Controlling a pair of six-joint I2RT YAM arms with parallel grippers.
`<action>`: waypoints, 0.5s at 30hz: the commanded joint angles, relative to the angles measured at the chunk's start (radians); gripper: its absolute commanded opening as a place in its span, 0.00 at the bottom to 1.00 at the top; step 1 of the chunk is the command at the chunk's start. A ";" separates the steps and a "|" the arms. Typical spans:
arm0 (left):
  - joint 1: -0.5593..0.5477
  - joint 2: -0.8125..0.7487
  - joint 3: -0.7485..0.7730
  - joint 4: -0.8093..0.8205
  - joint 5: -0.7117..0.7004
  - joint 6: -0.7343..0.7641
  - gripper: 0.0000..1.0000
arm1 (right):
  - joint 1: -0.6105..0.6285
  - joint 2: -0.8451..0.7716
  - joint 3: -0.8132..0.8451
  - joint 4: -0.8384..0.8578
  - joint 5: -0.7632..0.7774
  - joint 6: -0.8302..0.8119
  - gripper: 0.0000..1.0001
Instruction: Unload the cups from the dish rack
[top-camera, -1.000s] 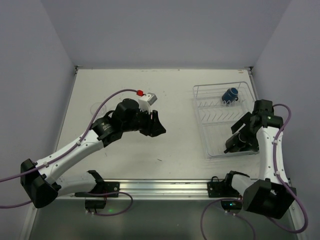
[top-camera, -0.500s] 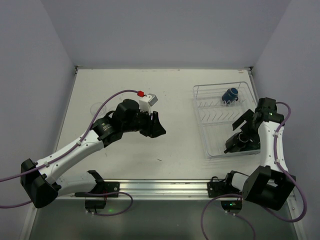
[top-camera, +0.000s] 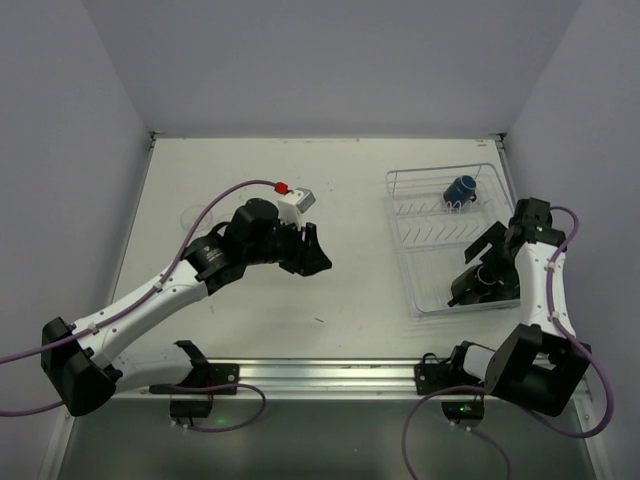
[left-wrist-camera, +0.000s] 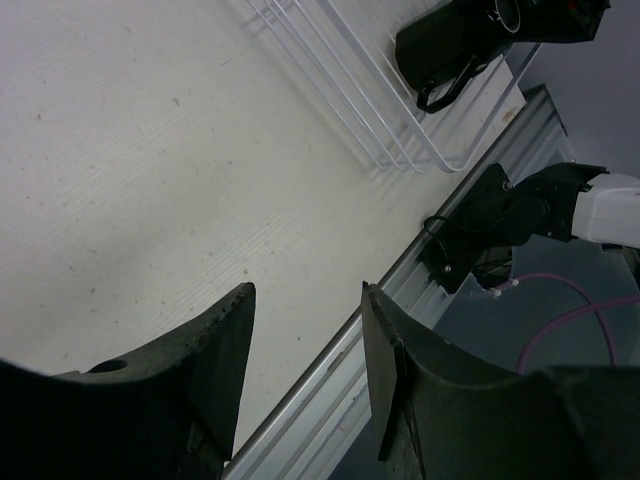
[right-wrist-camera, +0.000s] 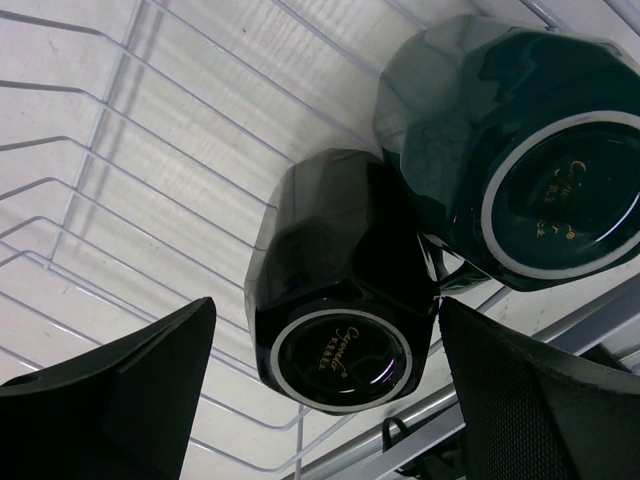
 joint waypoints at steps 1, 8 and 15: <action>-0.005 -0.003 -0.006 0.026 0.009 0.020 0.51 | -0.006 0.012 -0.020 0.038 -0.024 -0.015 0.94; -0.005 0.000 -0.007 0.029 0.008 0.019 0.51 | -0.006 0.021 -0.035 0.064 -0.035 -0.025 0.89; -0.007 0.001 -0.009 0.030 0.005 0.020 0.51 | -0.006 0.044 -0.033 0.081 -0.050 -0.021 0.86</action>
